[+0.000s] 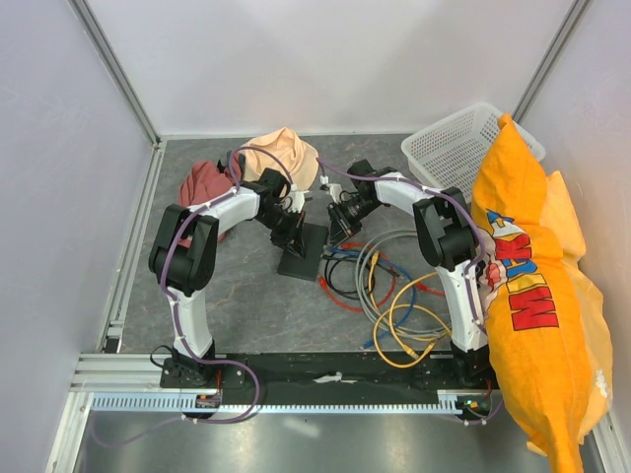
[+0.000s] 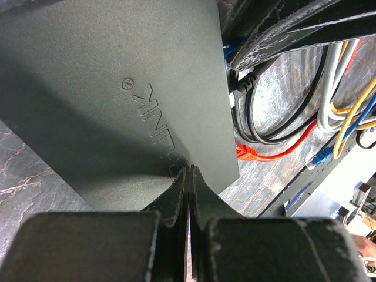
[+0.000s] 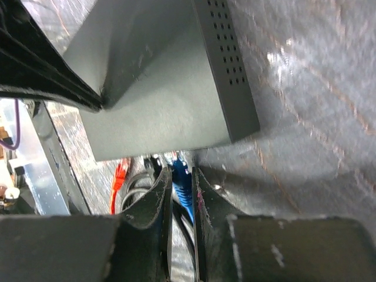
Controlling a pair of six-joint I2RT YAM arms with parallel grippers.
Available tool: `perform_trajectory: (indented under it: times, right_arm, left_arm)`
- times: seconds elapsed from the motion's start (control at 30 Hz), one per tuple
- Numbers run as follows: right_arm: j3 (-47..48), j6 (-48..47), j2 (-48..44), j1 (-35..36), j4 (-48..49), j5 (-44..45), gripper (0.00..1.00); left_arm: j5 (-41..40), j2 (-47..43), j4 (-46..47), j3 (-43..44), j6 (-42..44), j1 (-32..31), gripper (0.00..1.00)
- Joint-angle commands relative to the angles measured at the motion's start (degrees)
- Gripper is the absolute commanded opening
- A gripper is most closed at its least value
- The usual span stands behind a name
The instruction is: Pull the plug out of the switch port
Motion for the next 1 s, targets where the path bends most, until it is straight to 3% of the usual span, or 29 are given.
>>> perform_trajectory:
  times: [0.0,0.3,0.43,0.57,0.77,0.87,0.97]
  right_arm:
    - [-2.58,-4.71,0.94,-0.05,-5.96,12.78,0.00]
    - [-2.32,-6.29,-0.11,-0.23,-7.28,11.47,0.00]
    - [-0.03,-8.05,-4.84,-0.67,-8.16,10.06,0.00]
    - [-1.34,-8.84,-11.62,-0.93,-5.62,15.23,0.00]
    - [-5.55,-0.06,-21.28,-6.29,3.08,26.91,0.00]
    - [-9.50,1.61,-26.73,-6.73,6.68,44.46,0.00]
    - [-13.01,1.00,-30.69,-7.61,8.44,54.16,0.00]
  left_arm:
    - [-6.86,3.05,4.52,0.59,2.40,0.07,0.02]
    - [-7.04,3.13,4.52,0.59,2.58,0.16,0.02]
    - [-7.30,2.70,4.52,0.51,2.58,0.07,0.02]
    - [-6.33,2.70,4.52,0.94,2.40,0.07,0.02]
    - [-4.14,2.78,5.66,2.96,0.91,0.16,0.02]
    - [-3.96,2.35,5.93,4.63,-1.98,0.07,0.02]
    - [-4.39,1.29,5.75,5.78,-2.60,-0.10,0.02]
